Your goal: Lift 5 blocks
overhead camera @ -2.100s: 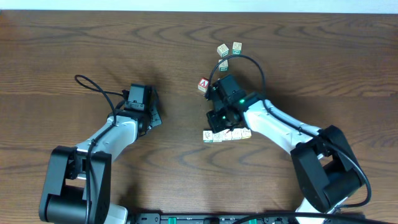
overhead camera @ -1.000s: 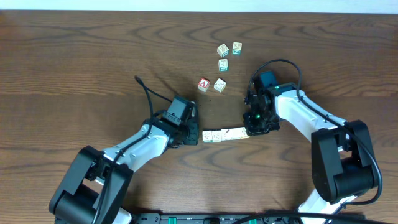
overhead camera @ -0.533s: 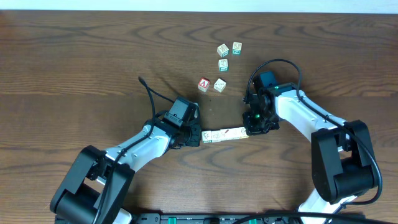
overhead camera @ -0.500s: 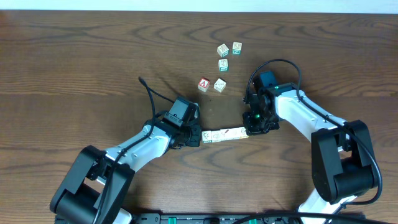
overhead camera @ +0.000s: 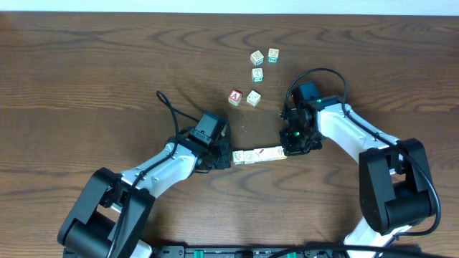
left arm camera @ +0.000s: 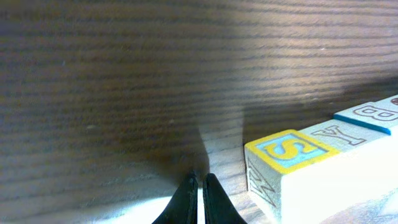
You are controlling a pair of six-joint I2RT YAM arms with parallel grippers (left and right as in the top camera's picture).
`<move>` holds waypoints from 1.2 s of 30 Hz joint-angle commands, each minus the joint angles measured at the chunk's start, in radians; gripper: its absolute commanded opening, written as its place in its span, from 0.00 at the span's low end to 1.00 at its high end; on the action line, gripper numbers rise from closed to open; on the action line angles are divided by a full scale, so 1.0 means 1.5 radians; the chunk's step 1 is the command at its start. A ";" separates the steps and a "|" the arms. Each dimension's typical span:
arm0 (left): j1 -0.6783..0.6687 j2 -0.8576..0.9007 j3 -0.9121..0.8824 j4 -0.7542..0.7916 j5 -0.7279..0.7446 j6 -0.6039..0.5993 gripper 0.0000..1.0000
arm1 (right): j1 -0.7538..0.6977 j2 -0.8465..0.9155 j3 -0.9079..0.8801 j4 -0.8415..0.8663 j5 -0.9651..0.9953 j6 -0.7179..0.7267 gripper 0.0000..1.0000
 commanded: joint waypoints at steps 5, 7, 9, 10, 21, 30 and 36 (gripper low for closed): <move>-0.030 0.006 0.030 -0.010 -0.025 -0.025 0.08 | 0.008 0.003 -0.004 0.002 -0.010 -0.009 0.01; -0.037 0.007 0.037 -0.010 -0.028 -0.026 0.07 | 0.009 0.003 -0.004 0.002 -0.011 -0.009 0.01; -0.040 0.007 0.043 -0.010 -0.031 -0.026 0.08 | 0.013 0.003 -0.004 0.002 -0.011 -0.009 0.01; -0.041 0.006 0.045 -0.009 -0.032 -0.026 0.07 | 0.015 0.003 -0.004 0.002 -0.011 -0.009 0.01; -0.042 0.006 0.047 -0.010 -0.026 -0.038 0.08 | 0.054 0.003 -0.004 0.006 -0.011 0.004 0.01; -0.059 0.007 0.047 -0.005 -0.016 -0.059 0.08 | 0.056 0.003 -0.004 0.010 -0.048 0.025 0.01; -0.086 0.007 0.047 -0.009 -0.026 -0.087 0.08 | 0.057 0.003 -0.004 0.013 -0.059 0.047 0.01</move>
